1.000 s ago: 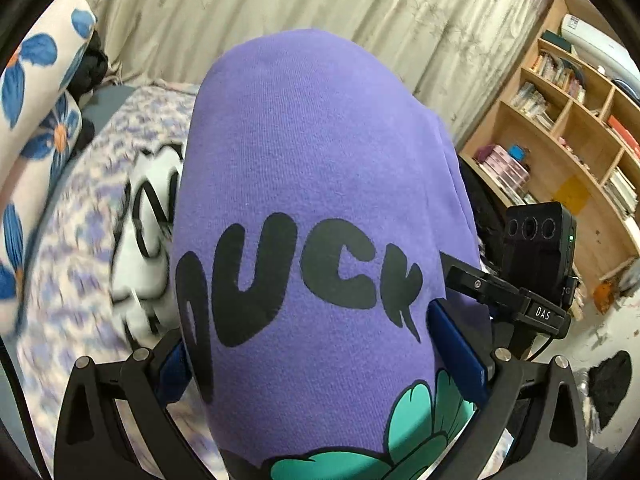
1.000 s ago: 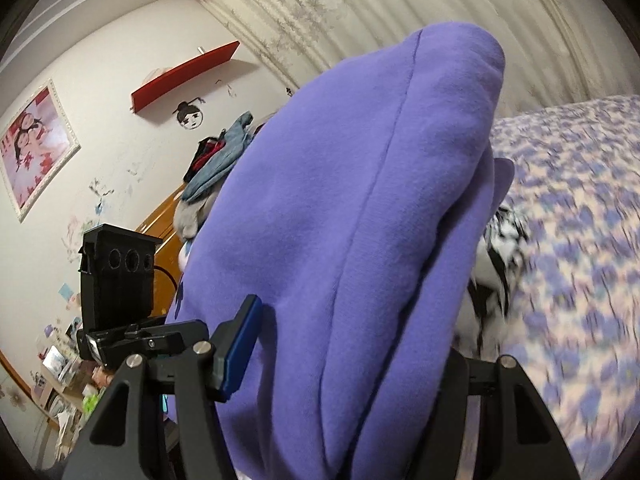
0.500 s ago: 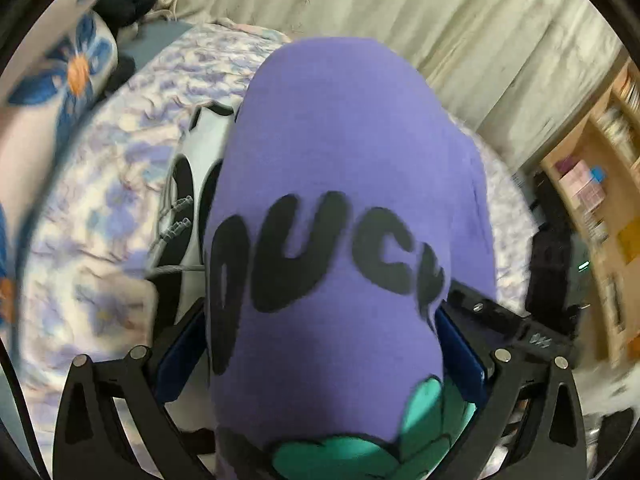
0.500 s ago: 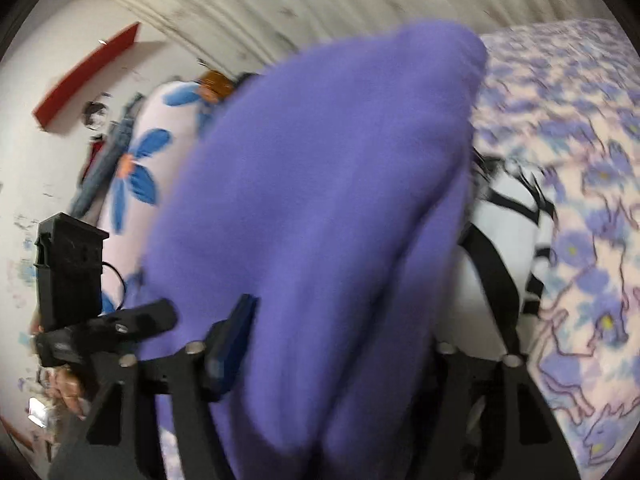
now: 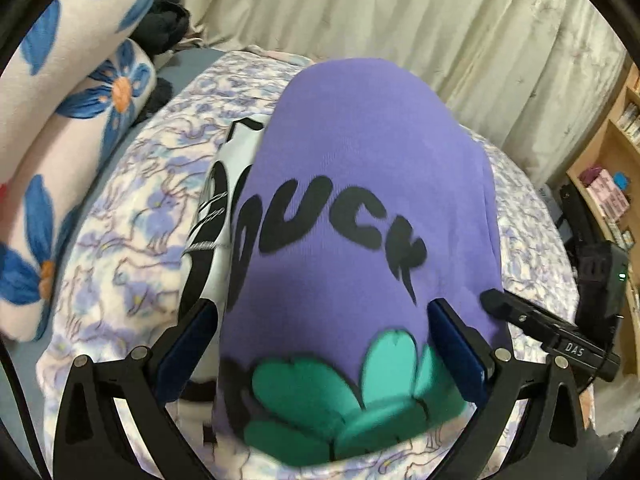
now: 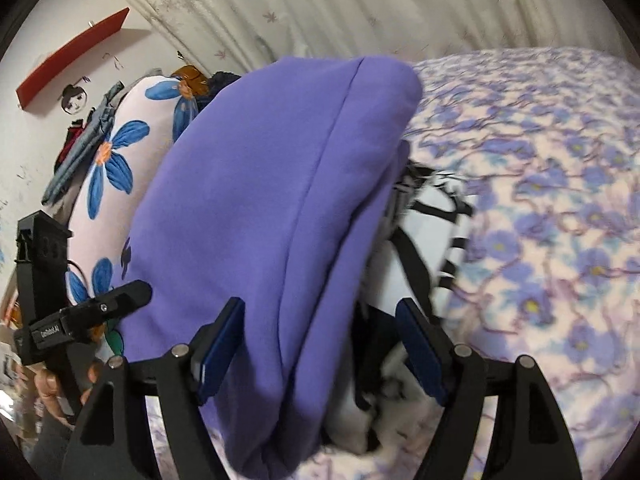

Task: Fold large clothes
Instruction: 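Carry the folded hoodie with both tools onto the clothes stack, then open both tools and pull them back from the stack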

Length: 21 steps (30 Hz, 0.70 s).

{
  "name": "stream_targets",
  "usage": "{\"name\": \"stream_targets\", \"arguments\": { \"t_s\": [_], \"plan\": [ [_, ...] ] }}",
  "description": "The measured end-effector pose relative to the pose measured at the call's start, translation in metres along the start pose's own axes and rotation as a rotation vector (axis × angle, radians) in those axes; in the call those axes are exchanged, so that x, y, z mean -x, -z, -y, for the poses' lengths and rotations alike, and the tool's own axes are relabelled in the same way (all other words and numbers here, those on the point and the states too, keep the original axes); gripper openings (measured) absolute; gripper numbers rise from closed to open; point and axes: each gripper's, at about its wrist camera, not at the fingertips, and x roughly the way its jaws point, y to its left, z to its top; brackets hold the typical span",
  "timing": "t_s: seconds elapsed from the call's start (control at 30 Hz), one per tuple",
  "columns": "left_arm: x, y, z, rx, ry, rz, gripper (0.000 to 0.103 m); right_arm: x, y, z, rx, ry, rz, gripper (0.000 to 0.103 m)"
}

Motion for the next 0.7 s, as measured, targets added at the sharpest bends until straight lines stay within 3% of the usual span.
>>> {"name": "stream_targets", "arguments": {
  "t_s": [0.2, 0.53, 0.7],
  "plan": [
    [0.046, 0.027, 0.024, -0.024, -0.083, 0.014, 0.102, 0.037, 0.019, -0.008, 0.033, 0.152, -0.002, 0.077],
    [0.114, 0.098, 0.094, -0.148, -0.119, 0.006, 0.102, 0.124, 0.066, -0.027, 0.061, 0.153, -0.041, 0.077],
    [0.147, 0.130, 0.127, -0.140, -0.080, 0.000, 0.102, 0.176, 0.086, -0.036, 0.092, 0.156, -0.045, 0.077]
  ]
}}
